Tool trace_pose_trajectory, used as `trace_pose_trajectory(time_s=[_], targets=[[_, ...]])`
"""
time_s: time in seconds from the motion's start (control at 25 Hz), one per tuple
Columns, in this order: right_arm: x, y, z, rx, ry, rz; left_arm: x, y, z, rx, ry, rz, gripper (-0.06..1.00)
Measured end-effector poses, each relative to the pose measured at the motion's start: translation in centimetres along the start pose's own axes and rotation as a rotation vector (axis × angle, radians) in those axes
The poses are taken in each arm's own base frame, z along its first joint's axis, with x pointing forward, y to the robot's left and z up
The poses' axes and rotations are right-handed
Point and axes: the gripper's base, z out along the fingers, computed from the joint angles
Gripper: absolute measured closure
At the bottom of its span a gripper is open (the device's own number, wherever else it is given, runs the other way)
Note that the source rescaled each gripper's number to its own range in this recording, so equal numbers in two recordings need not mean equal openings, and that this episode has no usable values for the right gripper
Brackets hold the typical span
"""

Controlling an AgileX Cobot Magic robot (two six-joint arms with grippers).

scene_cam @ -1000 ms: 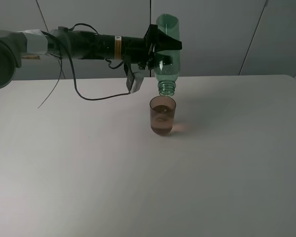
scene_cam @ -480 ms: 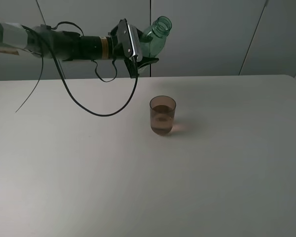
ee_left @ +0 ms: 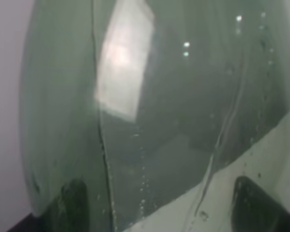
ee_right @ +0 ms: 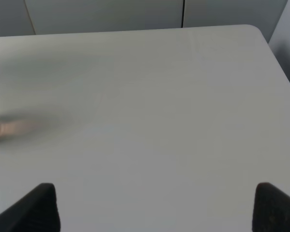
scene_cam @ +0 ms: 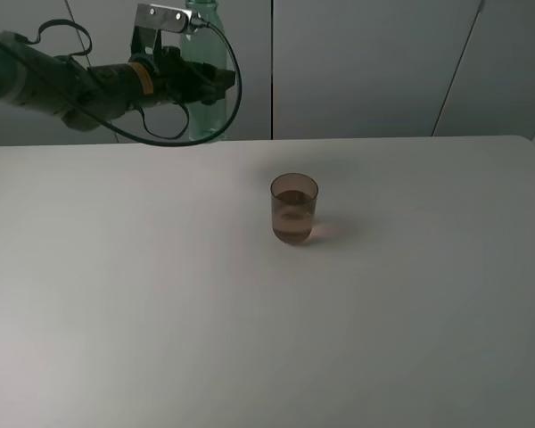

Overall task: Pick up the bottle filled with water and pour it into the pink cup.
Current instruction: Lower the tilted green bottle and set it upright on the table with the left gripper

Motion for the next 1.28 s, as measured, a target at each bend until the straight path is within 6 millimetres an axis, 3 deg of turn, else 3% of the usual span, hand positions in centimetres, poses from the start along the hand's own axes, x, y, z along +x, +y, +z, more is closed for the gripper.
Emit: trace_pose_trajectory(time_s=[0.16,0.68,0.92,1.28], targets=[[0.0,0.0,0.0,0.000,0.000,0.000,2.0,1.3,-2.2,-0.049,0.007,0.035,0.94],[0.0,0.0,0.0,0.000,0.000,0.000,4.7,6.3,-8.1,-0.216,-0.075,0.019,0.94],[0.0,0.0,0.0,0.000,0.000,0.000,6.1,7.3,-8.5,-0.250,-0.142,-0.051,0.94],[0.0,0.0,0.0,0.000,0.000,0.000,10.2,7.5,-7.6,-0.237,-0.189,-0.109,0.94]])
